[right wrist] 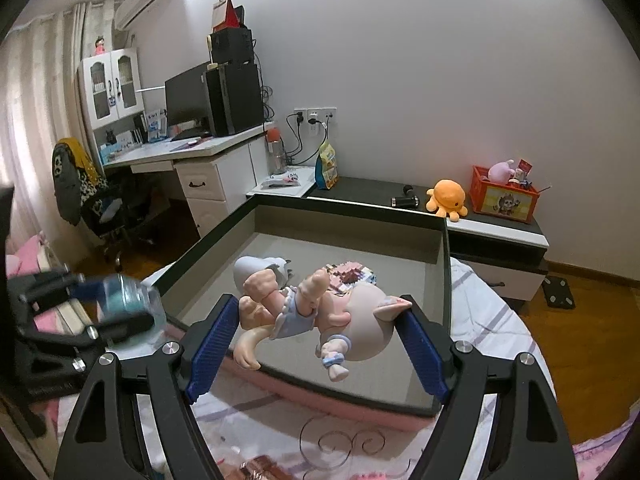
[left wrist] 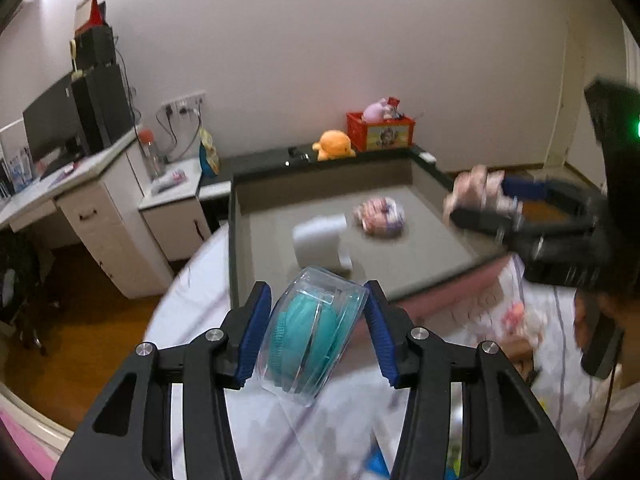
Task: Organize rigid objects
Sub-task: 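Carry the teal brush case and doll into the pink box and release both, then move both tools back over the remaining items on the bed, then grasp the glass bottle with the left gripper while the right grasps the white block figure, then carry the glass bottle and white block figure over the pink box and release both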
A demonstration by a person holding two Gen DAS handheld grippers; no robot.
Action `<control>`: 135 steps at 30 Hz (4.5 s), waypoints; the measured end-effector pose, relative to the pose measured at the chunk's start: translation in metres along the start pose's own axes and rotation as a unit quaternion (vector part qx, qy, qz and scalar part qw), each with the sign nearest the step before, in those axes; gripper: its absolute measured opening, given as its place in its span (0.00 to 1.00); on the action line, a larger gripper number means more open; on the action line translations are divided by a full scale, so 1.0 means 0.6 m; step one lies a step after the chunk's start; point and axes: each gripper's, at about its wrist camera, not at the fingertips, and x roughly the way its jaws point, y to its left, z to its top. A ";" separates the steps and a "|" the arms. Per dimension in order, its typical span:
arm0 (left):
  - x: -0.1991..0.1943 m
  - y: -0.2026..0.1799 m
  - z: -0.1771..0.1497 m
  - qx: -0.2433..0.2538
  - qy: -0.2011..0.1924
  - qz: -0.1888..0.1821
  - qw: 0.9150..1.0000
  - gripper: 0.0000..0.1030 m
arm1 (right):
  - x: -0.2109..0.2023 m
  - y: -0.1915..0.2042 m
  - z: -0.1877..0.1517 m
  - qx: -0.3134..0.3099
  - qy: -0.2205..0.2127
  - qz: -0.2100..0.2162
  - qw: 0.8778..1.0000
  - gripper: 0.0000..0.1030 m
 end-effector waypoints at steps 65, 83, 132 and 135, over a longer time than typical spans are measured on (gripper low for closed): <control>-0.375 -0.124 -0.217 -0.021 -0.168 0.107 0.980 1.00 | -0.403 0.143 -0.206 0.026 -0.137 -0.103 0.985 0.87; -0.225 -0.060 -0.268 -0.040 -0.052 0.088 0.994 1.00 | -0.285 0.066 -0.230 0.063 -0.053 -0.119 0.989 0.87; -0.079 -0.044 -0.119 -0.036 -0.019 -0.005 0.999 0.59 | -0.108 -0.033 -0.152 0.048 0.067 -0.089 0.993 0.43; -0.076 -0.046 -0.089 -0.031 -0.034 -0.011 0.999 0.59 | -0.138 -0.017 -0.119 0.038 0.035 -0.080 0.995 0.43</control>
